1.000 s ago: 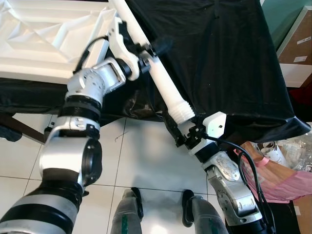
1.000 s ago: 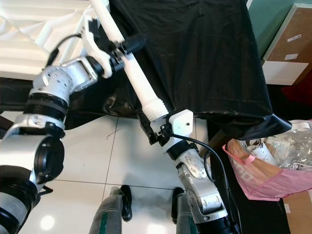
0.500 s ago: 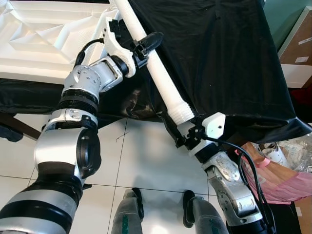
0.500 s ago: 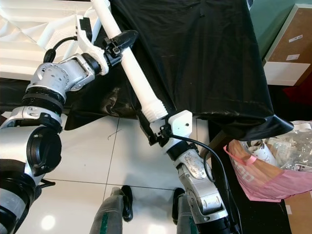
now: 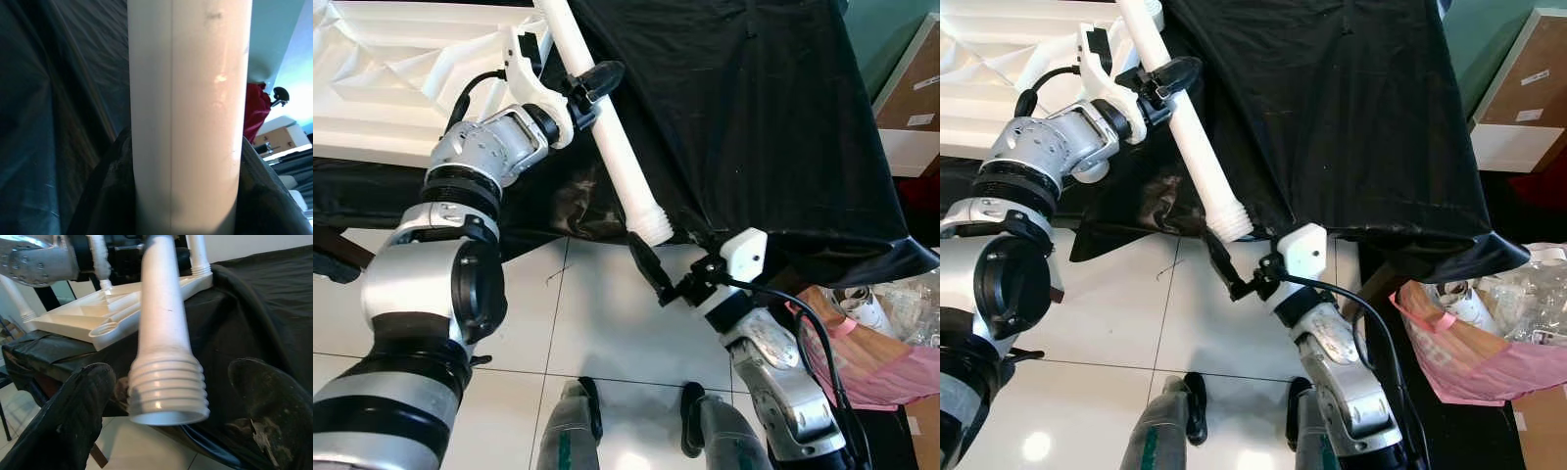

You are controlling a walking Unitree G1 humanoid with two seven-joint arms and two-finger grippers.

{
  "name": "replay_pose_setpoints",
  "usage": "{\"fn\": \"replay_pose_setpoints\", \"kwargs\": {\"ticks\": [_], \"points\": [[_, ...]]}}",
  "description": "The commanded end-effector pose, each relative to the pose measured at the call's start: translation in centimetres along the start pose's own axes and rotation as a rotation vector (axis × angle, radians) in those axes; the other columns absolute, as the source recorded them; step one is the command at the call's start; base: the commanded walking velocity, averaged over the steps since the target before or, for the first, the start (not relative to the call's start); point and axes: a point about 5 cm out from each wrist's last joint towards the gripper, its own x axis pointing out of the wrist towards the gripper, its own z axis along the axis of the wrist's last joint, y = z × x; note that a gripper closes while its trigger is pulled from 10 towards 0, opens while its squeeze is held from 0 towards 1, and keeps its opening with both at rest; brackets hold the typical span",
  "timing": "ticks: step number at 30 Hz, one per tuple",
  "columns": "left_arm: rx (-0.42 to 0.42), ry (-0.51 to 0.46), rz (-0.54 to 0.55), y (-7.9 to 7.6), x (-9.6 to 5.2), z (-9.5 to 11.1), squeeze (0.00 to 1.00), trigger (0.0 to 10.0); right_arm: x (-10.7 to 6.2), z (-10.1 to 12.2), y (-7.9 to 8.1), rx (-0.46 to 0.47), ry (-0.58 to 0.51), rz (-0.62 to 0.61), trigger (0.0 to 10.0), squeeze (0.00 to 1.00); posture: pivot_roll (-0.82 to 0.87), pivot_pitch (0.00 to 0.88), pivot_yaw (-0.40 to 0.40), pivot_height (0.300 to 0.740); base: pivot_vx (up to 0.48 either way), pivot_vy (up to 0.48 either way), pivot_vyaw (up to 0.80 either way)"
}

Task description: Building children table

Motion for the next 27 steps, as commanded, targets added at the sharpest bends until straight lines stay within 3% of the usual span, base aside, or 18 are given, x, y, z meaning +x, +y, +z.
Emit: {"fn": "replay_pose_setpoints", "kwargs": {"ticks": [1, 2, 4, 5, 8, 9, 14, 17, 19, 22, 25, 26, 27], "points": [[0.047, -0.009, -0.092, -0.9, 0.1, 0.7, 0.00, 10.0, -0.5, -0.2, -0.1, 0.012, 0.018, -0.013, 10.0, 1.00, -0.01, 0.254, 0.063, 0.740, 0.000, 0.000, 0.00], [0.105, -0.011, -0.103, -1.2, 0.2, 1.0, 0.00, 10.0, -0.7, -0.3, -0.4, 0.013, 0.038, -0.024, 10.0, 0.82, -0.01, 0.254, 0.063, 0.740, 0.000, 0.000, 0.00], [0.105, -0.011, -0.103, -1.2, 0.2, 1.0, 0.00, 10.0, -0.7, -0.3, -0.4, 0.013, 0.038, -0.024, 10.0, 0.82, -0.01, 0.254, 0.063, 0.740, 0.000, 0.000, 0.00], [0.166, -0.008, -0.118, -1.6, 0.3, 1.1, 0.00, 10.0, -0.9, -0.3, -0.6, 0.011, 0.054, -0.033, 10.0, 0.00, -0.01, 0.255, 0.061, 0.740, 0.000, 0.000, 0.00], [0.232, -0.003, -0.153, -2.3, 0.6, 1.1, 0.00, 10.0, -0.7, -0.2, -1.1, 0.005, 0.076, -0.045, 10.0, 0.00, -0.01, 0.255, 0.059, 0.740, 0.000, 0.000, 0.00], [0.302, -0.007, -0.180, -3.0, 0.9, 1.0, 0.00, 10.0, -0.3, -0.1, -1.6, -0.008, 0.104, -0.060, 10.0, 0.00, 0.00, 0.254, 0.058, 0.740, 0.000, 0.000, 0.00], [0.338, -0.007, -0.207, -3.7, 1.1, 0.9, 0.00, 10.0, 0.2, 0.2, -1.9, -0.015, 0.118, -0.064, 10.0, 0.00, 0.00, 0.253, 0.056, 0.740, 0.000, 0.000, 0.00], [0.420, -0.017, -0.254, -5.1, 1.6, 0.6, 0.00, 10.0, 1.7, 1.0, -2.4, -0.027, 0.132, -0.052, 10.0, 0.00, 0.01, 0.248, 0.054, 0.740, 0.000, 0.000, 0.00], [0.420, -0.017, -0.254, -5.1, 1.6, 0.6, 0.00, 10.0, 1.7, 1.0, -2.4, -0.027, 0.132, -0.052, 10.0, 0.00, 0.01, 0.248, 0.054, 0.740, 0.000, 0.000, 0.00], [0.519, -0.014, -0.334, -7.1, 1.9, -0.5, 0.00, 10.0, 4.2, 2.5, -2.7, -0.034, 0.113, -0.005, 10.0, 0.00, 0.02, 0.244, 0.050, 0.740, 0.000, 0.000, 0.00], [0.519, -0.014, -0.334, -7.1, 1.9, -0.5, 0.00, 10.0, 4.2, 2.5, -2.7, -0.034, 0.113, -0.005, 10.0, 0.00, 0.02, 0.244, 0.050, 0.740, 0.000, 0.000, 0.00], [0.560, -0.013, -0.378, -8.2, 2.0, -1.2, 0.00, 10.0, 5.3, 3.1, -2.7, -0.035, 0.110, 0.022, 10.0, 0.00, 0.02, 0.242, 0.050, 0.740, 0.000, 0.000, 0.00], [0.560, -0.013, -0.378, -8.2, 2.0, -1.2, 0.00, 10.0, 5.3, 3.1, -2.7, -0.035, 0.110, 0.022, 10.0, 0.00, 0.02, 0.242, 0.050, 0.740, 0.000, 0.000, 0.00]]}}
